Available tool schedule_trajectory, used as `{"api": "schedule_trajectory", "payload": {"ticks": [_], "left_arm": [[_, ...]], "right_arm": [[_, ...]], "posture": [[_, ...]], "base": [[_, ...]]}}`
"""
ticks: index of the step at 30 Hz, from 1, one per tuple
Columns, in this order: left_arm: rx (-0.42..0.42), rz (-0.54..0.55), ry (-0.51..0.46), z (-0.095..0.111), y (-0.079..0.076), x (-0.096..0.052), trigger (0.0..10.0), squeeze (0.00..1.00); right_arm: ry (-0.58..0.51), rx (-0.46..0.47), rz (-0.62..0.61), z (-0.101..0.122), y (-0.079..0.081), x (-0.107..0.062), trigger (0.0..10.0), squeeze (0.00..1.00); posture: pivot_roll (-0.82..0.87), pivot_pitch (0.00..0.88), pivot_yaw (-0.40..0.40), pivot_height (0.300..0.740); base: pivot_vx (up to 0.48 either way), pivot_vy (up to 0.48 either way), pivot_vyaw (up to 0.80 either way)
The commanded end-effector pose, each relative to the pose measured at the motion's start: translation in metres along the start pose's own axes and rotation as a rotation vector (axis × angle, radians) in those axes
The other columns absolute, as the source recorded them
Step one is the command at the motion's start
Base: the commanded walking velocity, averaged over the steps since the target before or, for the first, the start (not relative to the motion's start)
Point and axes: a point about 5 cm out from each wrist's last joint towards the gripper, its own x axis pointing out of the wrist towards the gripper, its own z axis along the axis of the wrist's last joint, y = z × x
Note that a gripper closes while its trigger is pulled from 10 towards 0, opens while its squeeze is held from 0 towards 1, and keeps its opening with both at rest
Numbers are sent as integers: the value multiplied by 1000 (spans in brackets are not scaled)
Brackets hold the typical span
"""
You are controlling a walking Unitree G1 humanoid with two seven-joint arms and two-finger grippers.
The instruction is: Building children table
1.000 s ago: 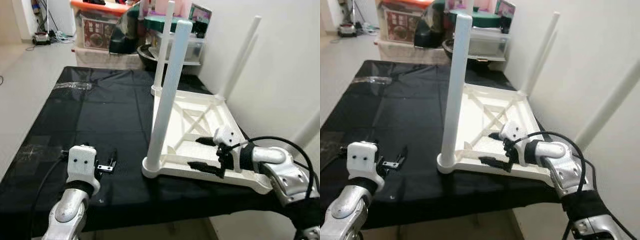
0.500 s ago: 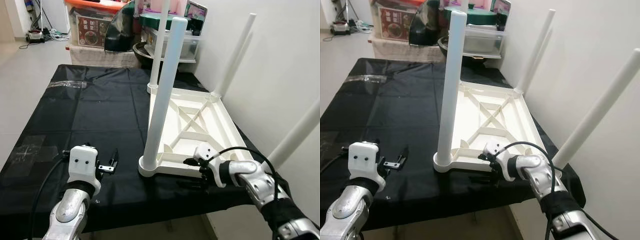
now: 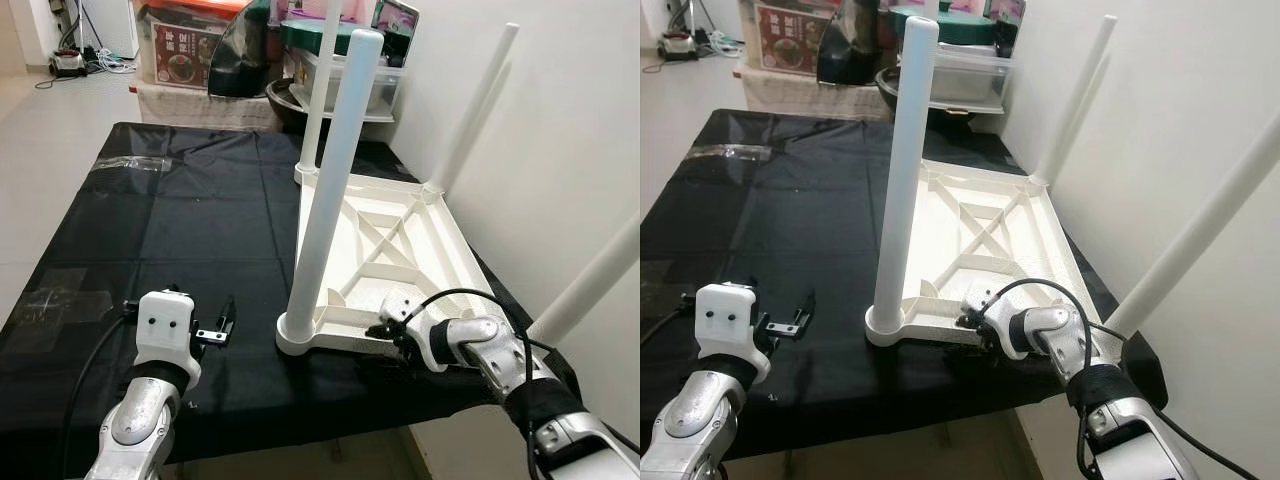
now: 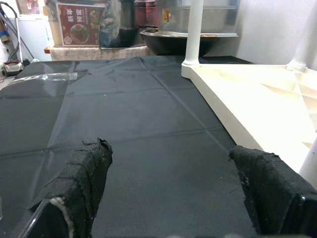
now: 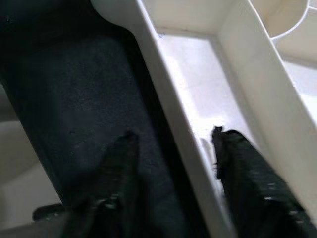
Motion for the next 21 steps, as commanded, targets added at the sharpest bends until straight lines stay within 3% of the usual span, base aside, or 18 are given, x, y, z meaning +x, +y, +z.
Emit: {"api": "schedule_trajectory", "payload": {"ticks": [1,2,3,9,12,14,15,16,18,19,20,21], "left_arm": [[11,-9,6,-2,-2,-1,10000,0],[11,-9,6,-2,-2,-1,10000,0],[11,-11,6,-2,-3,-1,10000,0],[13,-14,4,-1,-4,0,10000,0],[18,-9,3,-1,-3,1,10000,0],[18,-9,3,-1,-3,1,10000,0],[20,-7,1,0,-2,1,10000,0],[20,-7,1,0,-2,1,10000,0],[26,8,-8,2,0,1,10000,0],[26,8,-8,2,0,1,10000,0],[25,20,-14,3,2,2,10000,0],[24,23,-16,3,2,3,10000,0]], "right_arm": [[82,32,21,-16,4,5,863,0],[82,32,21,-16,4,5,863,0],[100,36,-4,-17,2,7,0,0],[108,12,-40,-9,-2,15,0,0],[72,-143,4,5,1,18,0,0],[72,-143,4,5,1,18,0,0],[46,-221,14,14,2,19,0,0],[46,-221,14,14,2,19,0,0],[-66,-459,90,47,13,22,0,0],[-66,-459,90,47,13,22,0,0],[-139,-639,169,74,27,26,0,0],[-158,-689,188,83,32,29,0,0]], "posture": [[152,0,-182,740],[152,0,-182,740],[147,0,-180,740],[152,0,-182,740],[156,0,-185,740],[156,0,-185,740],[160,0,-187,740],[160,0,-187,740],[156,0,-184,740],[156,0,-184,740],[156,0,-184,740],[157,0,-186,740]], "base": [[0,0,0],[0,0,0],[0,0,0],[0,0,0],[0,0,0],[0,0,0],[0,0,0],[0,0,0],[0,0,0],[0,0,0],[0,0,0],[0,0,0]]}}
